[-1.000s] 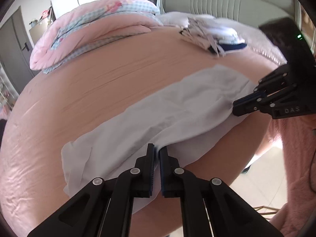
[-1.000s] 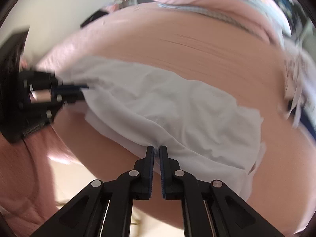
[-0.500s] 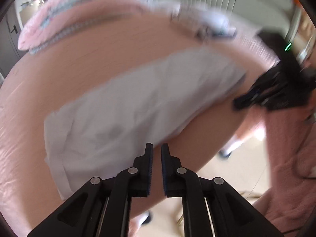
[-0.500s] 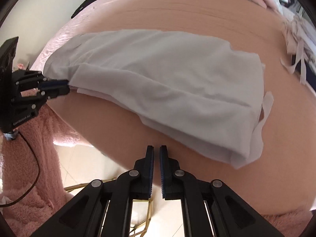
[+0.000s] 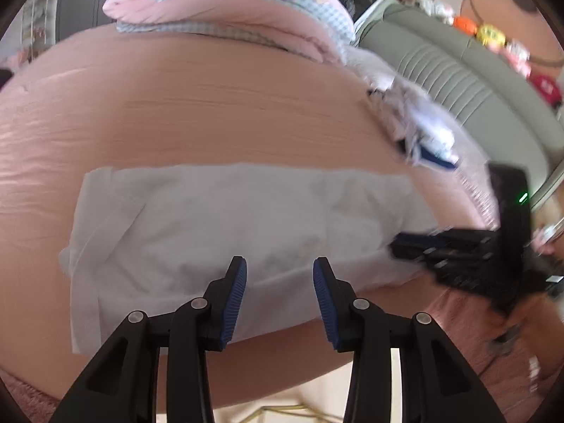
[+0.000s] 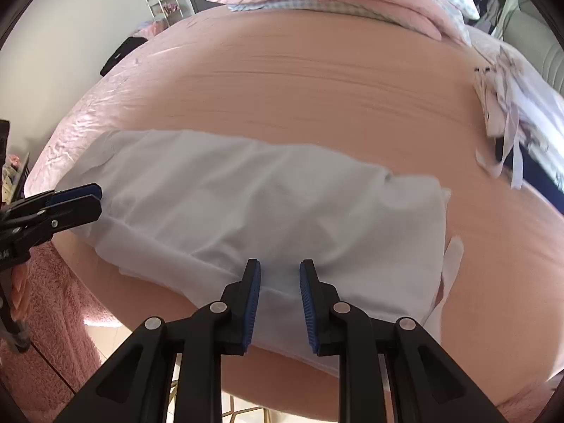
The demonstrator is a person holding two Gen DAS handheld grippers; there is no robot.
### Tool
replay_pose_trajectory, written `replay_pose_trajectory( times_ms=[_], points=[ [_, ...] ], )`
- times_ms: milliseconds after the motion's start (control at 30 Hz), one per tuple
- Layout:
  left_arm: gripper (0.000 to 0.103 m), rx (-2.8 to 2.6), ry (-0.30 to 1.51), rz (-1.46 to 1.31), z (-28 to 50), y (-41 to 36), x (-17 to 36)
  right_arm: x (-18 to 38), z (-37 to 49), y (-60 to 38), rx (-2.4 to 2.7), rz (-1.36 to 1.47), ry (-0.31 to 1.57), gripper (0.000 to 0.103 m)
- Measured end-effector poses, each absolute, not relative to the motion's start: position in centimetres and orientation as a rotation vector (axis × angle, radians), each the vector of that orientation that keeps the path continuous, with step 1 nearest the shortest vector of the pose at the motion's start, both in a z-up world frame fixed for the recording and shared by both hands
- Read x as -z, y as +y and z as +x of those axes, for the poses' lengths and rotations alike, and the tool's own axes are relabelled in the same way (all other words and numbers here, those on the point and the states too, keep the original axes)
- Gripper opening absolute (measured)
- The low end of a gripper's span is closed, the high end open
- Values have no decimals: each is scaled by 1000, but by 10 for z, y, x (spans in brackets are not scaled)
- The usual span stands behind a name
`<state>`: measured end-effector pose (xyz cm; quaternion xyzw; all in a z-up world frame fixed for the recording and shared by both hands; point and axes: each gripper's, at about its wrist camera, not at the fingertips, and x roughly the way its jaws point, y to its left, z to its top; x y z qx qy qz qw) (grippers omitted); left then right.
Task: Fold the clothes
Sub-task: 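Grasp the shirt's long edge with the right gripper while the left gripper grasps its end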
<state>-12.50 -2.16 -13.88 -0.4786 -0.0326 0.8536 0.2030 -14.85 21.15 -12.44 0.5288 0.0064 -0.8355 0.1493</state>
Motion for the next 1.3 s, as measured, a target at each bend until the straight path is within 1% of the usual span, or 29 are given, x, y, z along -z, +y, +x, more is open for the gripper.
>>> replay_pose_trajectory(
  times_ms=[67,133,167,233,300,333,433,500,533,633,700,733,800,867,1000,1033,1067,1133,1167,1200,1233,1300],
  points=[
    [36,-2379,-103,-1399,-128,-38,151,128,-143,224,2377,1536,-1,22],
    [35,-2393,-247,-1440,-131,-69,153,132,-138,236,2352,1555,-18,19],
    [35,-2415,-293,-1455,-133,-83,150,132,-135,241,2353,1563,2,17],
    [35,-2476,-329,-1451,-137,-104,141,130,-131,253,2375,1572,39,16],
    [35,-2527,-334,-1398,-144,-113,128,118,-129,265,2418,1539,-20,17],
    [35,-2549,-318,-1367,-148,-111,122,110,-129,268,2434,1510,-52,21],
    [35,-2544,-225,-1235,-160,-87,111,92,-147,261,2498,1447,-41,21],
    [35,-2491,-201,-1231,-172,-72,121,87,-164,248,2533,1424,-5,24],
    [35,-2462,-184,-1256,-179,-66,129,92,-173,244,2529,1438,-11,27],
    [36,-2444,-43,-1355,-193,-56,155,110,-198,233,2505,1494,-43,27],
    [34,-2445,-22,-1357,-197,-67,163,123,-213,233,2510,1545,-52,27],
    [27,-2448,-31,-1357,-198,-74,163,129,-216,240,2530,1576,-59,23],
    [18,-2451,-39,-1357,-204,-87,163,134,-217,259,2510,1583,-165,17],
    [17,-2478,-23,-1351,-208,-97,162,133,-218,274,2510,1595,-192,5],
    [17,-2545,-98,-1347,-207,-110,163,130,-216,292,2550,1616,-198,4],
    [18,-2599,-72,-1346,-201,-107,157,128,-215,295,2574,1620,-204,4],
    [18,-2659,-8,-1331,-193,-100,148,125,-213,298,2602,1625,-211,15],
    [19,-2695,117,-1242,-180,-80,130,117,-208,295,2643,1603,-211,16],
    [20,-2679,141,-1198,-171,-72,122,113,-206,290,2637,1576,-207,16],
    [24,-2646,135,-1176,-161,-67,117,109,-203,283,2626,1546,-203,16],
    [32,-2592,121,-1167,-153,-58,115,105,-200,274,2621,1524,-177,17],
    [39,-2490,122,-1162,-142,-29,119,99,-193,250,2586,1483,-133,19]
  ],
)
